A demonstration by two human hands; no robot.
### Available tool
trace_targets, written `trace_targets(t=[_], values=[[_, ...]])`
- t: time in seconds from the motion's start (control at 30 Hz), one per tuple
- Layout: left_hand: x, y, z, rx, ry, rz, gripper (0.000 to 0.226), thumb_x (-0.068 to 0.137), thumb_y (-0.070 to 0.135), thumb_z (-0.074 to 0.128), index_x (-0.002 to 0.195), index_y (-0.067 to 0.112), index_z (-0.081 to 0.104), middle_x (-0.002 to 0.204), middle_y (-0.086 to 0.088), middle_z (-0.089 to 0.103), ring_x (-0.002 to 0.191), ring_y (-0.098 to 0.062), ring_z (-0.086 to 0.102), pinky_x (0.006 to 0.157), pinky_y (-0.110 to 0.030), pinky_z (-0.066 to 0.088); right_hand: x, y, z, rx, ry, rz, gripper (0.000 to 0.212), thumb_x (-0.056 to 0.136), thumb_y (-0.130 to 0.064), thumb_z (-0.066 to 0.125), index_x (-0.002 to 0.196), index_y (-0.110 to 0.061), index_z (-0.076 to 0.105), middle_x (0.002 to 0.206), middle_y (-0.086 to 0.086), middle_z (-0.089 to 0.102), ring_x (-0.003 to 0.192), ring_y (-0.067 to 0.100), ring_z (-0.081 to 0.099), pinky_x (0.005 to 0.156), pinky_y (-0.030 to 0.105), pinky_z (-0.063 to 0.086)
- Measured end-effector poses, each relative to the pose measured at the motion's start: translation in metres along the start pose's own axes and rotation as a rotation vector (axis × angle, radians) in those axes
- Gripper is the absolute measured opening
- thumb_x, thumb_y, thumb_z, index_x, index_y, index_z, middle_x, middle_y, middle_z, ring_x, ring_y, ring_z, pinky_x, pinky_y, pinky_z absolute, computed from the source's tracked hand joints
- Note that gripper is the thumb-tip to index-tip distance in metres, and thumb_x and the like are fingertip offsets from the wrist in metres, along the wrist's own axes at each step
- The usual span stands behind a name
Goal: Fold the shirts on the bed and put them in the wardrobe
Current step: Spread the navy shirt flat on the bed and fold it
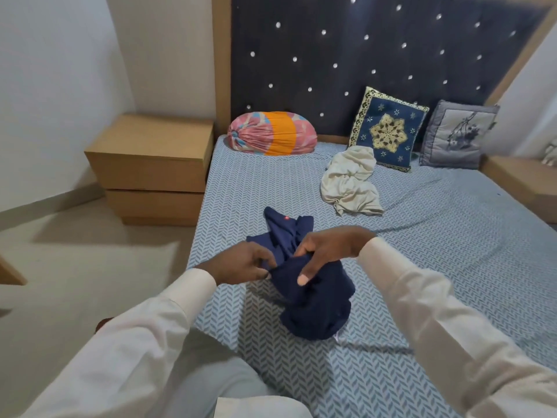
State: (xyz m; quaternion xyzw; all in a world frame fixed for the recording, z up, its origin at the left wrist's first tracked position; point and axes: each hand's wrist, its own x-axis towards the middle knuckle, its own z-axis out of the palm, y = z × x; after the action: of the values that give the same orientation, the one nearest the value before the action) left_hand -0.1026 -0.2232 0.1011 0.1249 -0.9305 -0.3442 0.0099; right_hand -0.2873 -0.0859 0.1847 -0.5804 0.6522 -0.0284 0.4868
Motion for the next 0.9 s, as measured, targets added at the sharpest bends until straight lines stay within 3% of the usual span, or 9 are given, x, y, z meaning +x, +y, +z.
trace_targets(t=[0.1, 0.17, 0.27, 0.37, 0.5, 0.63, 0.8, 0.9], values=[[0.001, 0.011, -0.027, -0.209, 0.014, -0.016, 0.016, 0.073, 0.020, 0.071, 0.087, 0.027, 0.068, 0.085, 0.007, 0.067, 0.078, -0.010, 0.061, 0.077, -0.035, 0.048, -0.030, -0.008, -0.019, 0.160, 0.049, -0.016, 0.008, 0.088, -0.023, 0.074, 0.087, -0.015, 0.073, 0.087, 0.004, 0.073, 0.078, 0.018, 0.067, 0.069, 0.029, 0.052], [0.002, 0.029, -0.039, -0.386, -0.009, 0.015, 0.027, 0.075, 0.014, 0.072, 0.097, 0.018, 0.058, 0.106, 0.000, 0.064, 0.095, -0.017, 0.061, 0.086, -0.036, 0.047, -0.041, -0.014, -0.029, 0.272, 0.056, -0.055, 0.012, 0.091, -0.017, 0.069, 0.095, -0.005, 0.072, 0.091, 0.011, 0.072, 0.078, 0.020, 0.067, 0.067, 0.028, 0.054], [0.004, 0.061, -0.041, -0.736, -0.177, 0.021, 0.043, 0.082, 0.005, 0.073, 0.118, 0.009, 0.049, 0.111, -0.013, 0.065, 0.101, -0.028, 0.064, 0.086, -0.038, 0.051, -0.043, -0.020, -0.039, 0.249, 0.047, -0.095, 0.025, 0.091, -0.014, 0.068, 0.106, 0.006, 0.067, 0.099, 0.020, 0.070, 0.087, 0.028, 0.066, 0.075, 0.034, 0.054], [0.001, 0.067, -0.041, -0.643, -0.225, 0.047, 0.033, 0.086, 0.008, 0.072, 0.116, 0.002, 0.059, 0.108, -0.016, 0.067, 0.096, -0.026, 0.065, 0.085, -0.038, 0.051, -0.049, -0.017, -0.049, 0.161, 0.031, -0.052, 0.018, 0.091, -0.013, 0.069, 0.105, -0.003, 0.071, 0.100, 0.014, 0.073, 0.089, 0.025, 0.068, 0.080, 0.035, 0.055], [-0.012, 0.061, -0.069, -0.652, 0.007, 0.082, 0.022, 0.083, 0.011, 0.075, 0.099, 0.000, 0.066, 0.093, -0.017, 0.069, 0.082, -0.022, 0.064, 0.074, -0.030, 0.050, -0.065, 0.001, -0.068, 0.100, 0.160, 0.002, 0.012, 0.089, -0.021, 0.072, 0.100, -0.015, 0.073, 0.098, 0.007, 0.075, 0.087, 0.020, 0.071, 0.074, 0.030, 0.055], [-0.015, 0.047, -0.099, -0.361, -0.044, 0.008, 0.010, 0.083, 0.013, 0.076, 0.091, 0.014, 0.069, 0.081, -0.002, 0.073, 0.071, -0.013, 0.064, 0.064, -0.022, 0.049, -0.068, 0.024, -0.081, 0.167, 0.243, 0.082, 0.020, 0.088, -0.023, 0.073, 0.104, -0.010, 0.072, 0.101, 0.014, 0.074, 0.089, 0.026, 0.071, 0.076, 0.035, 0.057], [-0.002, -0.010, -0.077, 0.482, -0.228, -0.350, 0.018, 0.089, 0.032, 0.053, 0.103, 0.027, 0.064, 0.103, 0.005, 0.068, 0.086, -0.013, 0.060, 0.075, -0.027, 0.049, -0.040, 0.034, -0.069, 0.052, 0.185, 0.272, 0.014, 0.088, -0.035, 0.071, 0.094, -0.022, 0.074, 0.093, 0.002, 0.076, 0.085, 0.021, 0.072, 0.067, 0.026, 0.056], [0.006, -0.045, -0.062, 0.431, -0.163, -0.471, 0.026, 0.090, 0.025, 0.036, 0.096, 0.025, 0.062, 0.087, -0.003, 0.073, 0.075, -0.014, 0.069, 0.071, -0.027, 0.049, -0.022, 0.034, -0.060, 0.053, 0.181, 0.301, 0.018, 0.087, -0.038, 0.072, 0.098, -0.023, 0.071, 0.104, 0.001, 0.072, 0.089, 0.017, 0.070, 0.079, 0.030, 0.058]])
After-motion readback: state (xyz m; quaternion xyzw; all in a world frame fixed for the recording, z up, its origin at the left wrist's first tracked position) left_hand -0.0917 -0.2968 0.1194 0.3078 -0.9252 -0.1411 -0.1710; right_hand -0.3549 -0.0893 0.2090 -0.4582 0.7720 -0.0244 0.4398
